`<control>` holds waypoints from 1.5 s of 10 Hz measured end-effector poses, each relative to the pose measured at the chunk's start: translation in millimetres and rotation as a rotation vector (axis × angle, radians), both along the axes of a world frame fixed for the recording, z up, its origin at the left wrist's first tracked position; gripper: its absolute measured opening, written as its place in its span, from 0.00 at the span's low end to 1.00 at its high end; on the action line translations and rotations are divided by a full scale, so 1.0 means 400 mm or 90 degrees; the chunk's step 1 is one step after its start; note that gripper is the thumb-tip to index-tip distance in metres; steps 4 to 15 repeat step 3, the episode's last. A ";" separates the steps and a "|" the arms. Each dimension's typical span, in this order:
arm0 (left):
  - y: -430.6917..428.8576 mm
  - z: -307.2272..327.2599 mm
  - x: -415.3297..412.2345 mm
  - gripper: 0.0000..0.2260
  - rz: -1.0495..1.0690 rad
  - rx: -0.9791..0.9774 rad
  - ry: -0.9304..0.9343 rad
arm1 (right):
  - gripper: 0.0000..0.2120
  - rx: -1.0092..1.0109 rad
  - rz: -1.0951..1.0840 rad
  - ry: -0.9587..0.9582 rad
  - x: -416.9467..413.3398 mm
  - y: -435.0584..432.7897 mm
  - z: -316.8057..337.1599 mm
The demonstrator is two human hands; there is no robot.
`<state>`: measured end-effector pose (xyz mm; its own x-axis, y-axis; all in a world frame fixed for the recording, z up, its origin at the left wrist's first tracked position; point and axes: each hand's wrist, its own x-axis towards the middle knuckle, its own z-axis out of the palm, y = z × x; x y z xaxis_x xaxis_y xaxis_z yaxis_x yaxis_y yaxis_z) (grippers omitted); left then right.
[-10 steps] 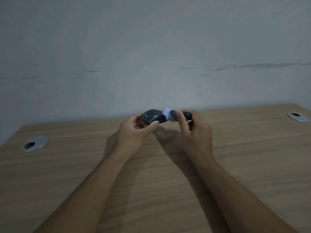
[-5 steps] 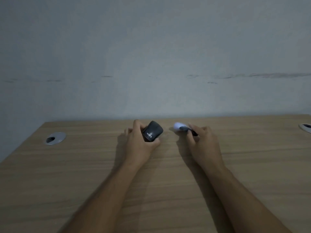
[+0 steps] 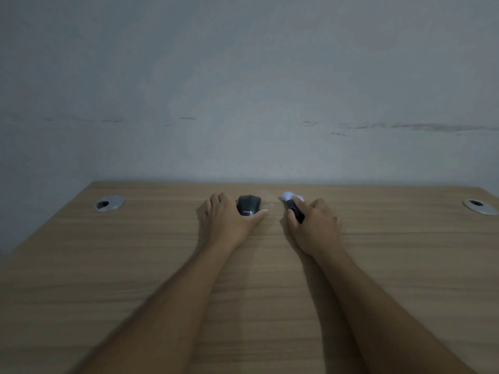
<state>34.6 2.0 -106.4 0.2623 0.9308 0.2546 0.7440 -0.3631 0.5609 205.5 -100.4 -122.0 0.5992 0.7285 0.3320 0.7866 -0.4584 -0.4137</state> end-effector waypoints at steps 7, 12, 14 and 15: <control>0.052 -0.024 -0.107 0.23 -0.145 0.021 0.084 | 0.27 0.242 0.016 0.250 0.013 -0.043 0.022; 0.052 -0.024 -0.107 0.23 -0.145 0.021 0.084 | 0.27 0.242 0.016 0.250 0.013 -0.043 0.022; 0.052 -0.024 -0.107 0.23 -0.145 0.021 0.084 | 0.27 0.242 0.016 0.250 0.013 -0.043 0.022; 0.052 -0.024 -0.107 0.23 -0.145 0.021 0.084 | 0.27 0.242 0.016 0.250 0.013 -0.043 0.022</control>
